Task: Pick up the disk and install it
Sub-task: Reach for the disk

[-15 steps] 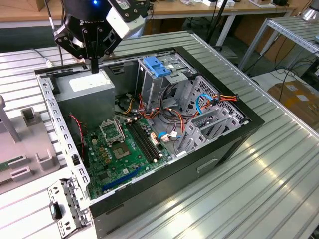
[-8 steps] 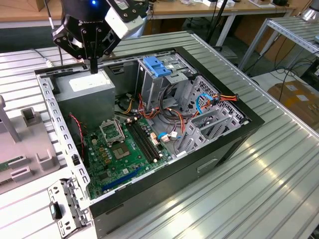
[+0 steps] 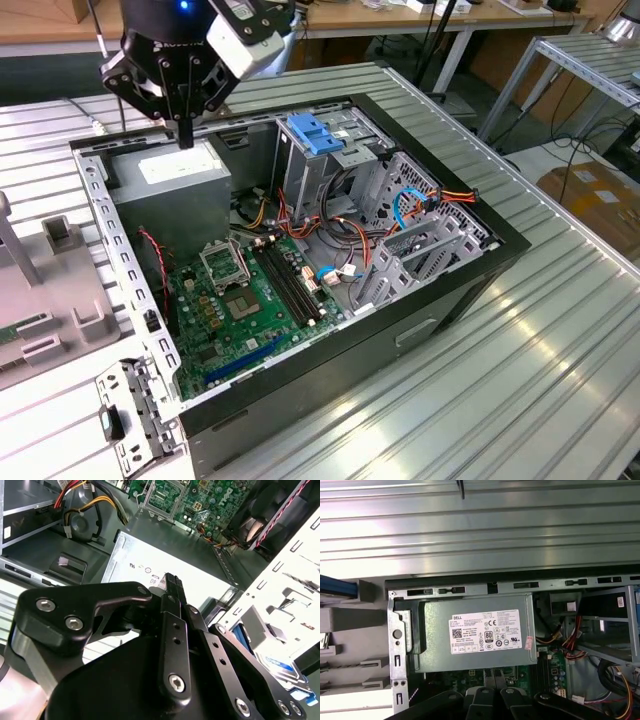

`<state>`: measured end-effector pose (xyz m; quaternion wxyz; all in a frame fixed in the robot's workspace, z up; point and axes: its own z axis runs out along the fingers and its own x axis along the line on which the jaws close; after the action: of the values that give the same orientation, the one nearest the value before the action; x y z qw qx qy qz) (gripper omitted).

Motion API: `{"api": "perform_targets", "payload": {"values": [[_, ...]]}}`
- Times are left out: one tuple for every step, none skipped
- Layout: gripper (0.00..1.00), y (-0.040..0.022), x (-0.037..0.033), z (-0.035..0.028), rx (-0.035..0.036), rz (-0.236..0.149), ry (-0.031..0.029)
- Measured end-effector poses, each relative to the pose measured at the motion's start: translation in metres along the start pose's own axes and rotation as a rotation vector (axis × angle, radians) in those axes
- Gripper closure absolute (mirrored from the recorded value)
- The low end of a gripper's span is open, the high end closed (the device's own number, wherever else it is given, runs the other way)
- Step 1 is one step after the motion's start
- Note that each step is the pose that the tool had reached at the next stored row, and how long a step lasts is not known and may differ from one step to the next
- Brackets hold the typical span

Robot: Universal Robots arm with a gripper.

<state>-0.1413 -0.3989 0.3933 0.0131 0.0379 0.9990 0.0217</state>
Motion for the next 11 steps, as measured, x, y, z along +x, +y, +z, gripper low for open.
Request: {"api": "perform_targets", "payload": {"values": [[0.89,0.0,0.0007,0.0,0.0,0.0,0.0],[0.89,-0.0001,0.0013,-0.0001,0.0,0.0,0.0],[0.89,-0.0001,0.0018,-0.0001,0.0001,0.0,0.0001],[0.89,-0.0001,0.0022,-0.0001,0.0,0.0,0.0],[0.89,-0.0002,0.0026,-0.0001,0.0001,0.0,0.0],[0.89,-0.0002,0.003,-0.0001,0.0001,0.0,0.0],[0.89,-0.0002,0.0035,-0.0001,0.0001,0.0,0.0001],[0.89,-0.0003,0.0041,-0.0001,0.0,0.0,0.0],[0.89,-0.0003,0.0046,-0.0001,-0.0001,0.0,0.0],[0.89,-0.0004,0.0053,-0.0001,0.0,0.0,0.0],[0.89,-0.0004,0.0058,-0.0002,0.0,0.0,0.0]]}}
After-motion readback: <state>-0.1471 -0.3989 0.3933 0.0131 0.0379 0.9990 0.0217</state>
